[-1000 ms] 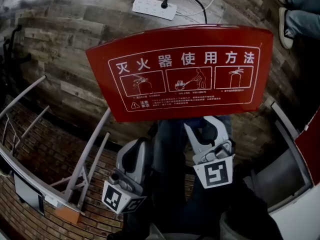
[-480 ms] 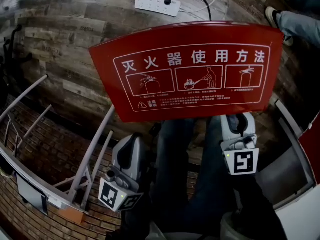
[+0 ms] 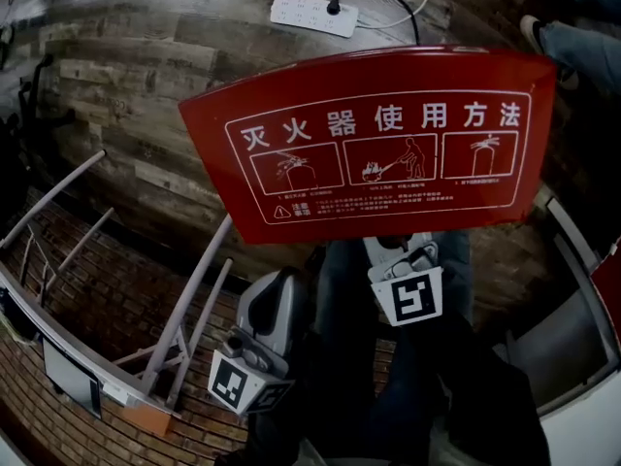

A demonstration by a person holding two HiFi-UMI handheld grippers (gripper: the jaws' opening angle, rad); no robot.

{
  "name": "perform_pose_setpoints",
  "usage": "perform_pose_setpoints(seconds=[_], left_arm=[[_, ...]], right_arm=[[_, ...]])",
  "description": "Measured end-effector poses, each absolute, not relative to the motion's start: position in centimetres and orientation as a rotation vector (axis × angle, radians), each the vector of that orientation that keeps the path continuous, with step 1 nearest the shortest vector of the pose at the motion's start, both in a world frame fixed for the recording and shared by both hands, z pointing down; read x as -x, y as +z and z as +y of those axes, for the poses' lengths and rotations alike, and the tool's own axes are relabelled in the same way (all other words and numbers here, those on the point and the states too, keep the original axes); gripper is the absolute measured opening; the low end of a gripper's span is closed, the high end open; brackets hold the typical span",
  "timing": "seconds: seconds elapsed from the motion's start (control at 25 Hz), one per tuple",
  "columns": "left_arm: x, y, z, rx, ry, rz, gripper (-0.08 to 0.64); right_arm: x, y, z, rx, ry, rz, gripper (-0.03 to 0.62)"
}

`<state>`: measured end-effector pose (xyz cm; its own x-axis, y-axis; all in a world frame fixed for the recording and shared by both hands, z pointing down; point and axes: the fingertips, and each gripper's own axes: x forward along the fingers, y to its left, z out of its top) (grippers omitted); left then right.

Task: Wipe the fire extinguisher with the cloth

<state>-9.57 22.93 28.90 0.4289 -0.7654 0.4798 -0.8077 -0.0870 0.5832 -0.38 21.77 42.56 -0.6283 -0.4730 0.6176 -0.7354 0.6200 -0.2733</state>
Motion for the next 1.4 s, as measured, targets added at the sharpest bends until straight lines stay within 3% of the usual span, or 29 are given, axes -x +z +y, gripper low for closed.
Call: perform_pose_setpoints(seconds=[0.16, 0.32, 0.56, 0.8, 1.08, 1.4], left_arm=[[9.6, 28.9, 22.7, -1.852, 0.063, -1.353, 0.005], [9.4, 28.3, 22.3, -1.861, 0.033, -1.36, 0.005], [9.5, 28.7, 21.9, -1.874, 0.013, -1.378, 0.005], [9.3, 27.1, 20.8, -1.902, 0.02, -1.362, 0.005], [10.3, 21.9, 18.2, -1.945, -0.027, -1.416, 0.005], [11.2, 15.7, 16.9, -2.016, -0.042, -1.413, 0.005]], right_arm=[[1.2, 40.8, 21.1, -0.896, 0.588, -2.462, 0.098], [-6.5, 40.4, 21.2, -1.073, 0.728, -2.273, 0.098], [-13.0, 33.6, 21.8, -1.028, 0.395, -2.268, 0.098], [-9.3, 27.6, 17.0, -0.944, 0.177, -2.372, 0.097], [0.3, 29.2, 14.1, -0.66, 0.425, -2.398, 0.098], [-1.7, 27.3, 10.7, -0.587, 0.534, -2.438, 0.11]])
